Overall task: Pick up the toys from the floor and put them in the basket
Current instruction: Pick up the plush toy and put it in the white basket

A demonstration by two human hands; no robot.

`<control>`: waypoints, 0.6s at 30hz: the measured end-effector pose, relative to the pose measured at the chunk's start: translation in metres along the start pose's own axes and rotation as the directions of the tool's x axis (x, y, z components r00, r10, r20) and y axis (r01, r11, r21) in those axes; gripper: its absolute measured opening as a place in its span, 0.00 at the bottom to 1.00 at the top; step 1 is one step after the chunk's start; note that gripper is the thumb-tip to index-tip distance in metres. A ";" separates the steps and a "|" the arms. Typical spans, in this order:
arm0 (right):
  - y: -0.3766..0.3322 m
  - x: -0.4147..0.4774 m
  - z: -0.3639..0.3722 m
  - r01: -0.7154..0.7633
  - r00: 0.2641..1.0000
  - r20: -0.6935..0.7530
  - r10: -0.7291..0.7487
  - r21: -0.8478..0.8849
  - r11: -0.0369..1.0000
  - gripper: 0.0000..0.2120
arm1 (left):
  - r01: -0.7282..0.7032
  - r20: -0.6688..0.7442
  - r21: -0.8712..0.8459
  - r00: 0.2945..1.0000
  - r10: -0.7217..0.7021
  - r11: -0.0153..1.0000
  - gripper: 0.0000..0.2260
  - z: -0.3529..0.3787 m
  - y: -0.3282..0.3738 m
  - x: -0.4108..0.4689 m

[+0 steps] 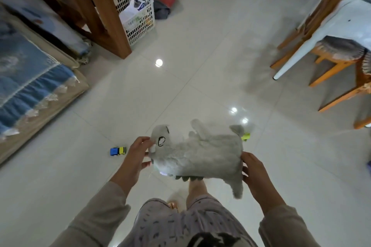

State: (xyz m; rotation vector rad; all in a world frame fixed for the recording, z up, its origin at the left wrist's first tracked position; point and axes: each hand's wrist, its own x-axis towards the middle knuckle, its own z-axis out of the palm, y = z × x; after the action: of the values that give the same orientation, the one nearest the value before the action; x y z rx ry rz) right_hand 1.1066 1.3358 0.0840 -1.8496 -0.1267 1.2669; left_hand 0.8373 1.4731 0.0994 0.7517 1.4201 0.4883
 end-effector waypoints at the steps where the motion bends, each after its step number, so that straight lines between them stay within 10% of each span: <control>1: -0.012 0.013 0.002 -0.008 0.999 0.038 0.008 -0.005 1.000 0.14 | 0.003 -0.007 -0.023 1.000 -0.003 1.000 0.05 0.005 0.008 0.010; 18: -0.241 0.207 0.070 0.006 0.949 0.304 0.080 -0.272 0.962 0.09 | -0.015 -0.261 -0.267 0.964 -0.057 0.964 0.08 0.055 0.138 0.165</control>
State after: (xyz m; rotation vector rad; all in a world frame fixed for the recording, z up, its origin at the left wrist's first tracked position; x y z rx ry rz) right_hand 1.2376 1.6337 0.0967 -1.8687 -0.4592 1.6302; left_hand 0.9287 1.6754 0.0827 0.4642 1.5697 0.7704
